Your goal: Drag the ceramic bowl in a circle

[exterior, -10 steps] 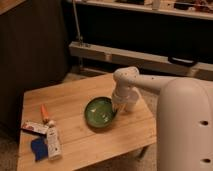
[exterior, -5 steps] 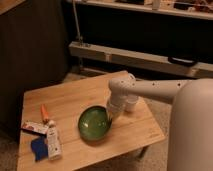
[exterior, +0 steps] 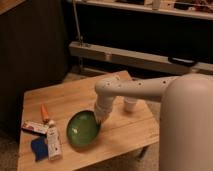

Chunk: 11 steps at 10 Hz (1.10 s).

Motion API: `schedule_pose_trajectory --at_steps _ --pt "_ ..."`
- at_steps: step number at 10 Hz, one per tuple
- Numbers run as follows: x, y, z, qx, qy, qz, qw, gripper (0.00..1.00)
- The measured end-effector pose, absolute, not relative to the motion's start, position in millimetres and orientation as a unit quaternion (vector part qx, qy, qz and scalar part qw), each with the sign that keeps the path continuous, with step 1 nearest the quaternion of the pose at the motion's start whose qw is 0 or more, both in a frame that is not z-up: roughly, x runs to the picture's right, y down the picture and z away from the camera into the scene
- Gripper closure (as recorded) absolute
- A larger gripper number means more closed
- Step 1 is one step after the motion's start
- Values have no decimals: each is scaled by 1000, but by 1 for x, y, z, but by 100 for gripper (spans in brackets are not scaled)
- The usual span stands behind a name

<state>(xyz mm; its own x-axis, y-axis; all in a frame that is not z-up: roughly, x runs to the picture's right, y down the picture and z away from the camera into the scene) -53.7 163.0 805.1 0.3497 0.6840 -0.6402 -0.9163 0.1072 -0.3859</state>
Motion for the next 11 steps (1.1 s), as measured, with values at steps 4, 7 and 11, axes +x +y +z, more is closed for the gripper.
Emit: schedule_pose_trajectory --at_steps 4,7,11 --pt "-101 132 813 -374 132 521 756 100" --pt "-105 103 844 -368 140 521 758 100" --pt "-79 68 892 -353 171 556 733 100"
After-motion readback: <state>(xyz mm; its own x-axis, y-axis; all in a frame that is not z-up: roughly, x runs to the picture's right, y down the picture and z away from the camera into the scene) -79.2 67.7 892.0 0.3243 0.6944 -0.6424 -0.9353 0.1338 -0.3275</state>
